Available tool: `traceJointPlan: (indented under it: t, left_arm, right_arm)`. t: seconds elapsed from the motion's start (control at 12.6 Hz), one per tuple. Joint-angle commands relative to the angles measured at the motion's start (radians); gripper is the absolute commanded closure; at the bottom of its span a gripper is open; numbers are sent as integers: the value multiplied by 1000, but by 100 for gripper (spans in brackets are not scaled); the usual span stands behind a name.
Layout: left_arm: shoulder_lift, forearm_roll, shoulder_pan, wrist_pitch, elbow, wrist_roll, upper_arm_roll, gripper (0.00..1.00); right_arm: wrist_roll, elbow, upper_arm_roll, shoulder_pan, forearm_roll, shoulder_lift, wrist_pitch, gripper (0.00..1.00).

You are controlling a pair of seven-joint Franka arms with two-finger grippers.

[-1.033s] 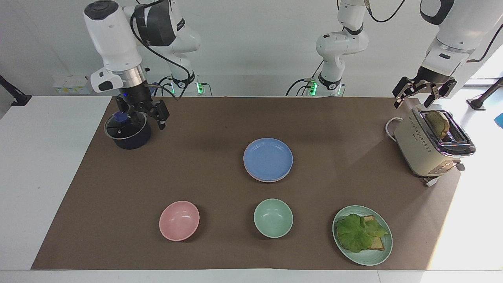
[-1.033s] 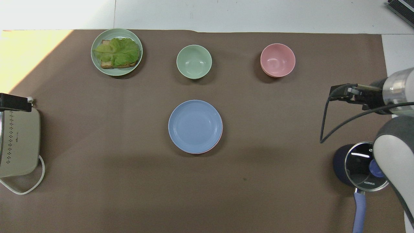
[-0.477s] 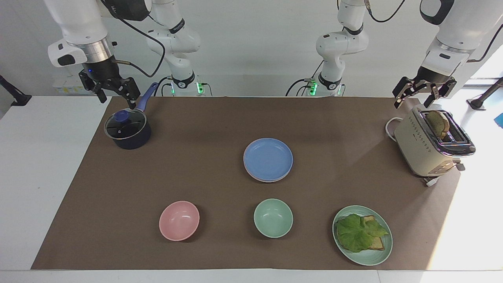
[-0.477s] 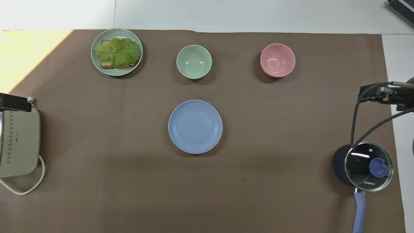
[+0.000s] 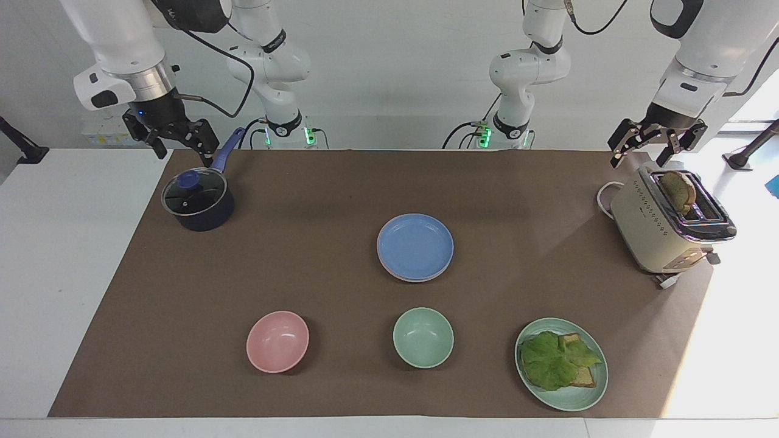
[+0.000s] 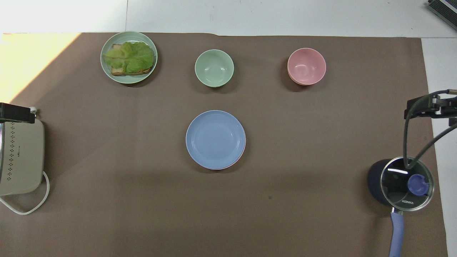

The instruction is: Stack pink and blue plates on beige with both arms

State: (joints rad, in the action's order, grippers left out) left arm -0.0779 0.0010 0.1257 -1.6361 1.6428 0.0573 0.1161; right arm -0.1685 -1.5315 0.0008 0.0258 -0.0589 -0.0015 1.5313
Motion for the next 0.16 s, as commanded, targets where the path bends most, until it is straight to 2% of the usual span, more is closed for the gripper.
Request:
traceJointPlan:
  t: [0.0, 0.08]
  left_arm:
    - [-13, 11, 5, 12, 6, -10, 2, 0]
    - [-13, 11, 5, 12, 6, -10, 2, 0]
  right_arm:
    - [27, 31, 7, 14, 36, 15, -19, 0]
    - [27, 31, 7, 14, 40, 14, -14, 0]
